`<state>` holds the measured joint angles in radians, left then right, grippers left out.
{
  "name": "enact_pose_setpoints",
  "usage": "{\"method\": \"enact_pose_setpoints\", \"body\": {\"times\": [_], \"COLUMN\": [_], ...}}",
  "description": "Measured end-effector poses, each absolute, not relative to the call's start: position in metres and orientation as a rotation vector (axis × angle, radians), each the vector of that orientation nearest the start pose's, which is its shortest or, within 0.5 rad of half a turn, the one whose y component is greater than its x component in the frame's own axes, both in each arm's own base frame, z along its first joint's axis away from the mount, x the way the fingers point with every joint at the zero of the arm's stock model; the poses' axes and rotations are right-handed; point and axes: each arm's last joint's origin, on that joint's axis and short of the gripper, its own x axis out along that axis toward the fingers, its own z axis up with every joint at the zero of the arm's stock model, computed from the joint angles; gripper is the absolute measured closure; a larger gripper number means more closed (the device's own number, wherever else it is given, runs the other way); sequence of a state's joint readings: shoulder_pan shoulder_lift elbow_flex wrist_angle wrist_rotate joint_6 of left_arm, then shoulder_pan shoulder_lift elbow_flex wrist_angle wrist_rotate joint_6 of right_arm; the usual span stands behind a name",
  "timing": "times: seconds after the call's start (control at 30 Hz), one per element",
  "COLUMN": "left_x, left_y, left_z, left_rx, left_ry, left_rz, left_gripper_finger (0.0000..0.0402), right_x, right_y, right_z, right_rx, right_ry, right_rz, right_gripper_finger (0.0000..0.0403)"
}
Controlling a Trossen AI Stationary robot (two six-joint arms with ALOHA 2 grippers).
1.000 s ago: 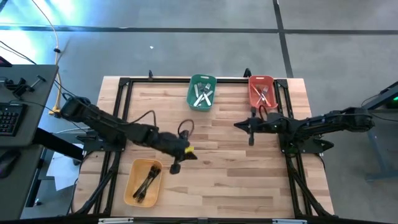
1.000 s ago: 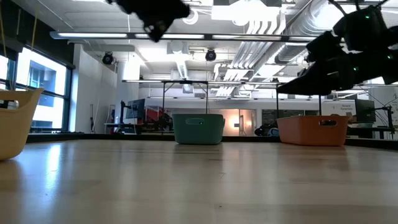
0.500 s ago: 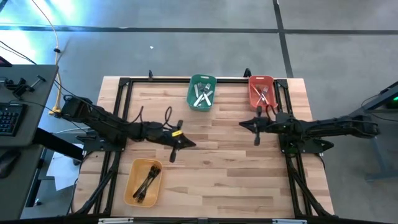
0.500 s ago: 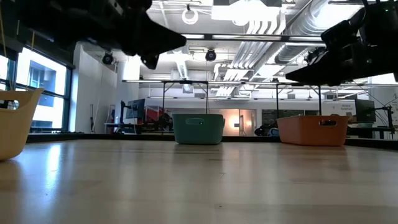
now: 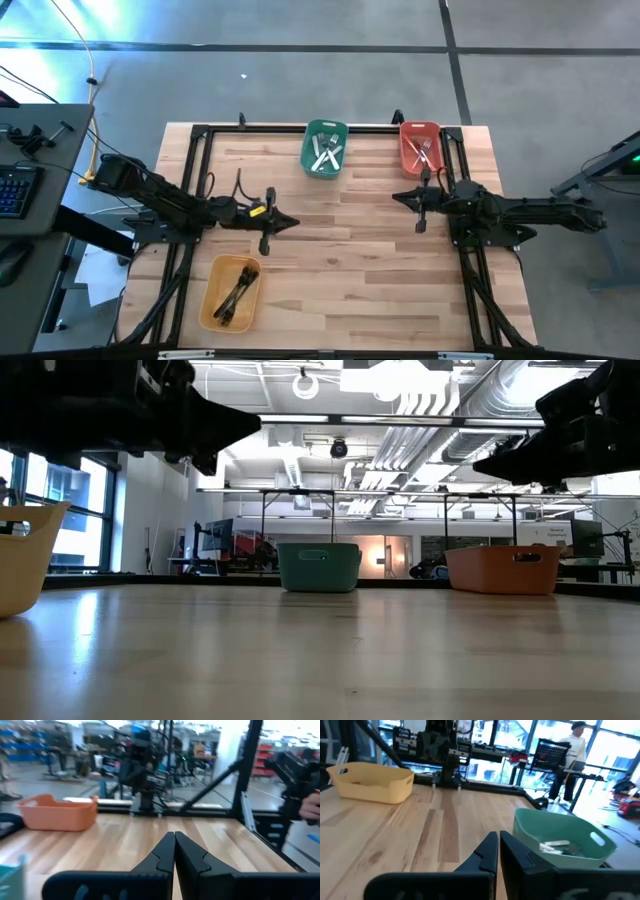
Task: Sort silverware by color (type)
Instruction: Return to Home Position
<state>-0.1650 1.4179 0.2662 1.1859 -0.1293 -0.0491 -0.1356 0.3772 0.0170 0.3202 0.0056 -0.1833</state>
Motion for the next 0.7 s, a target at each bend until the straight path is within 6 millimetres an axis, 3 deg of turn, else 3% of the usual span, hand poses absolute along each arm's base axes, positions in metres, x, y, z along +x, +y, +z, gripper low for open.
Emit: {"method": "enact_pose_setpoints", "body": {"times": [0.37,0.7], "left_x": [0.168,0.161], "left_y": [-0.027,-0.039], "left_z": [0.159,0.161], "left_rx": [-0.087,-0.011], "left_ry": [-0.19,-0.175], "left_rz": [0.013,0.073], "left_gripper_finger": [0.0401,0.0401], "right_x": [0.105,0.095], "right_y": [-0.017,-0.017], "right_z": [0.17,0.171], "right_rx": [-0.19,-0.192], "right_ry": [0.018,-0.007], "right_rz": [-0.242,-0.263], "right_gripper_finger": [0.0401,0.0401]}}
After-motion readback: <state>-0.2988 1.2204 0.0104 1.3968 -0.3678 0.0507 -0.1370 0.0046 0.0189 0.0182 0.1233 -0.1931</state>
